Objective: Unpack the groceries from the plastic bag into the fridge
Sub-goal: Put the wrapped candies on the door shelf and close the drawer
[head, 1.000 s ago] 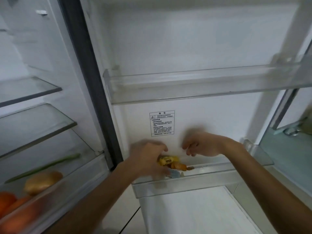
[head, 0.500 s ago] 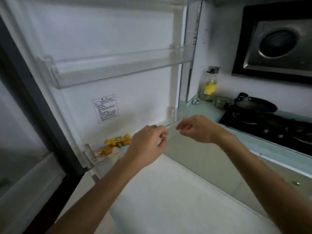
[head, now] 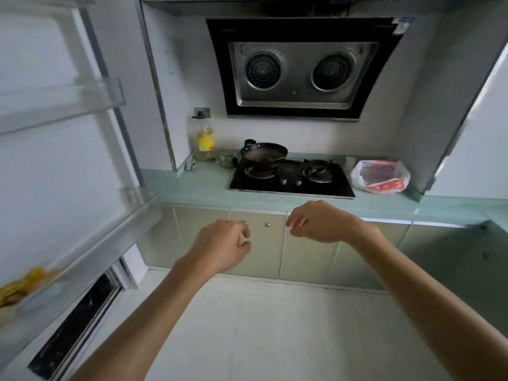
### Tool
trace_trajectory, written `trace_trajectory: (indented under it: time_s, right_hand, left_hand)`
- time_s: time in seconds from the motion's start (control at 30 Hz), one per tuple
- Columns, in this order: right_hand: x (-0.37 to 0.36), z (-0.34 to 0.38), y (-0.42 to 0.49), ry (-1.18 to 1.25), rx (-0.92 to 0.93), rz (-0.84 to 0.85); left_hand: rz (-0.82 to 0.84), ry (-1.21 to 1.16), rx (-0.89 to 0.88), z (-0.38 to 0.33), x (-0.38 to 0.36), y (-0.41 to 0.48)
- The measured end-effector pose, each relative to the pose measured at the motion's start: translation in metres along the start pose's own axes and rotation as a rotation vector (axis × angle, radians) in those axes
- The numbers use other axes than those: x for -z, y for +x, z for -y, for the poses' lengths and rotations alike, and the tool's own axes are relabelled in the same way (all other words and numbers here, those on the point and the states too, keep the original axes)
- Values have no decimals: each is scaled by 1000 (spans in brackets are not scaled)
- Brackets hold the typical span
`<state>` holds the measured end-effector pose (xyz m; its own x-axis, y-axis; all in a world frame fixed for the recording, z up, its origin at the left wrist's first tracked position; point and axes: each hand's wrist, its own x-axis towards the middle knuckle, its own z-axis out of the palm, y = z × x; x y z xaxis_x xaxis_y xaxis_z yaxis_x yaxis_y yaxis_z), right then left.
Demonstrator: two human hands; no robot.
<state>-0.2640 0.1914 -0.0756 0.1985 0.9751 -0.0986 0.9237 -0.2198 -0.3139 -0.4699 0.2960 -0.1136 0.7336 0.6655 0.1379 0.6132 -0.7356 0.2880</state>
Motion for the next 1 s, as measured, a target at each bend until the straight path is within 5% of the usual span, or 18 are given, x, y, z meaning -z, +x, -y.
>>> trace_trajectory:
  time_s: [0.6,1.0]
  right_hand:
    - [93,-315,-51,39,-361,-179]
    - [116,-466,14,107,-526,-261]
  left_hand:
    - [152,-49,-294,-271,-106,244]
    - [239,-47,-417,-349,-183,411]
